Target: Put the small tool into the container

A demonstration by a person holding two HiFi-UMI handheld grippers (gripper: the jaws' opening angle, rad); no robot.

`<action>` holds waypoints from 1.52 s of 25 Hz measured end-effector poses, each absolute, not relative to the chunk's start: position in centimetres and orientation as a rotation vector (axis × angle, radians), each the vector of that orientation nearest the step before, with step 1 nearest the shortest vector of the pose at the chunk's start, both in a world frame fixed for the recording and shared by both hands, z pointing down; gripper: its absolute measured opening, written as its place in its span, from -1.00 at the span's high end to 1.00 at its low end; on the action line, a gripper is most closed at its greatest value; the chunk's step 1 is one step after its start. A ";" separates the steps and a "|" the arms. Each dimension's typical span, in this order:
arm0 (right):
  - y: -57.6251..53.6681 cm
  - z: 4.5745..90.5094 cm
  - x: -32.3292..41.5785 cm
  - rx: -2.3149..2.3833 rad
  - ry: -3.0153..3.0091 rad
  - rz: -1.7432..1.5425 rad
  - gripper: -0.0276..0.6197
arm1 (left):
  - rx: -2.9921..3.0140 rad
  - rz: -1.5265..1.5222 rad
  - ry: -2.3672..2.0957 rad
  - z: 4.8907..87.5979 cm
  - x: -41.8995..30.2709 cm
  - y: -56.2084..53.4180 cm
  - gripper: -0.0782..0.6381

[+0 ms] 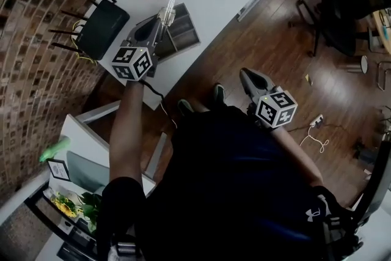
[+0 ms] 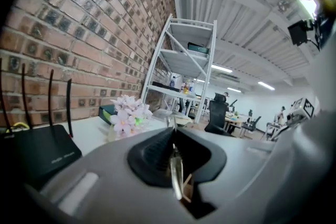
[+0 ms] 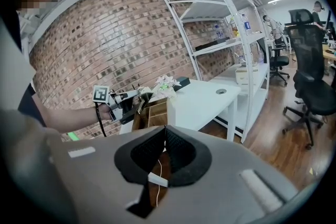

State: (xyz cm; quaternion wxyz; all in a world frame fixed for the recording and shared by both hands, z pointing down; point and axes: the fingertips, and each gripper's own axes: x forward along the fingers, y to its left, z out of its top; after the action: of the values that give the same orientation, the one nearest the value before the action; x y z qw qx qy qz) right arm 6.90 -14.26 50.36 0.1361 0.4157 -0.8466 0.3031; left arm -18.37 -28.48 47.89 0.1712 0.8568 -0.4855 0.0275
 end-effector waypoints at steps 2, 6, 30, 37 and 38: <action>-14.4 50.3 6.3 1.180 -2.453 0.877 0.88 | 2.401 0.070 -1.406 48.6 -19.5 -27.7 0.73; -14.3 50.5 5.3 1.151 -2.452 0.889 0.88 | 2.346 0.092 -1.427 50.9 -20.8 -25.8 0.73; -15.0 50.8 1.7 1.065 -2.476 0.956 0.88 | 2.172 0.330 -1.486 58.5 -22.1 -20.8 0.70; -14.8 50.2 0.1 1.034 -2.492 0.921 0.88 | 2.137 0.330 -1.476 59.1 -23.0 -19.9 0.42; -14.7 50.1 0.0 1.037 -2.492 0.917 0.88 | 2.134 0.327 -1.477 59.1 -23.1 -19.6 0.38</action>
State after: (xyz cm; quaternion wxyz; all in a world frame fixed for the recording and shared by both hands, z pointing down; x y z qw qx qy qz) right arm 0.05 -14.70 50.15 0.1448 0.3599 -0.8649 0.3184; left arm -23.10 -19.57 59.12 0.2596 0.7878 -0.5453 0.1207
